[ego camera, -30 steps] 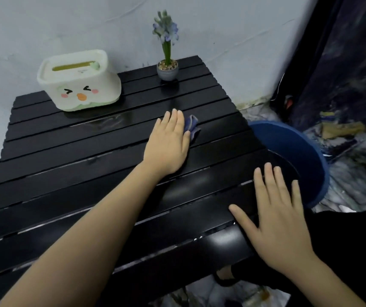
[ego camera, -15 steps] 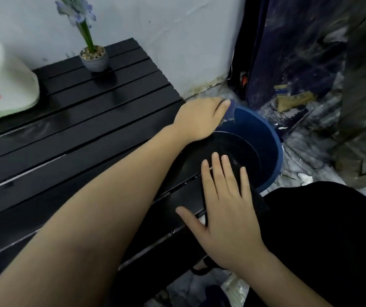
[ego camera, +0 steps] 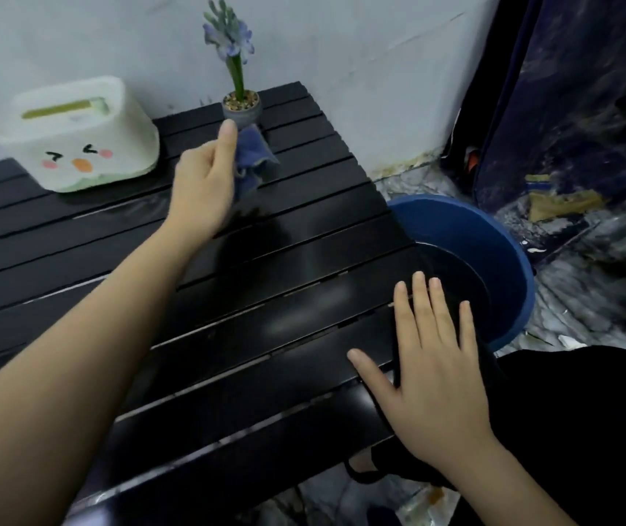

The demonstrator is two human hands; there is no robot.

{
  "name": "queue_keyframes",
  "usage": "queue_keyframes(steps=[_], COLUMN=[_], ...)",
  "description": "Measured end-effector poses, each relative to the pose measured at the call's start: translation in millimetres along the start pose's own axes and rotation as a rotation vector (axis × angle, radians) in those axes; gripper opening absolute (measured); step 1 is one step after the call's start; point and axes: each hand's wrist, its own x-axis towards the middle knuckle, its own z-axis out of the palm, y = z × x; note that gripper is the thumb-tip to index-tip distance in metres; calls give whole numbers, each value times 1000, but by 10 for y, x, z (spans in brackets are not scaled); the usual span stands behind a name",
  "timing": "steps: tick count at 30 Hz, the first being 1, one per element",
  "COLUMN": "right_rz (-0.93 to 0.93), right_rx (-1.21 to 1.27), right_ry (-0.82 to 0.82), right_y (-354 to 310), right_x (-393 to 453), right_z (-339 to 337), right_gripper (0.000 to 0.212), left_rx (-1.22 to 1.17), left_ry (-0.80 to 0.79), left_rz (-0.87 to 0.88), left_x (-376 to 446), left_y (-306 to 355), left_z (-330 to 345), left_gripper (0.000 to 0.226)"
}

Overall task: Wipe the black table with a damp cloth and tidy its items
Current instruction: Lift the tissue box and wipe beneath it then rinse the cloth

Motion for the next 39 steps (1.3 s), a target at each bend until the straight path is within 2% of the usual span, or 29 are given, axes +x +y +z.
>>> queue_keyframes(steps=[2, 4, 6, 7, 9, 11, 14, 24, 28, 31, 34, 36, 39], right_rz=[-5, -10, -12, -13, -14, -13, -8, 13, -1, -15, -29, -39, -52], right_rx=[-17, -30, -35, -38, -44, -50, -55, -83, -77, -31, 27, 101, 207], right_ry=[13, 24, 38, 43, 42, 42, 40, 21, 39, 60, 75, 69, 69], right_y=[-2, -12, -22, -27, -31, -32, -41, -39, -30, -16, 12, 39, 105], right_x=[5, 3, -3, -6, -9, -2, 7, 30, 26, 23, 15, 0, -68], right_z=[4, 5, 4, 4, 4, 1, -1, 5, 16, 32, 35, 22, -38], right_gripper=[95, 95, 95, 95, 95, 95, 95, 96, 95, 94, 94, 94, 93], left_rx=[151, 405, 614, 727, 897, 927, 929, 678, 505, 275, -41, -105, -111], left_ry=[126, 228, 210, 154, 72, 77, 41, -309, -505, -570, -501, -466, -504], left_rz=[-87, -167, -233, -259, -280, -247, -101, 351, 506, 456, 284, 244, 196], left_x=[-145, -316, -476, -534, -570, -505, -377, -161, -241, -363, -568, -738, -1114], left_y=[-332, -678, -1025, -1179, -1400, -1415, -1201, -6, 328, 399, 440, 427, 343], left_z=[-517, -986, -1318, -1404, -1416, -1282, -910, 981, 1323, 1273, 943, 568, -126], left_gripper=[68, 61, 52, 58, 68, 67, 62, 49, 43, 39, 39, 40, 39])
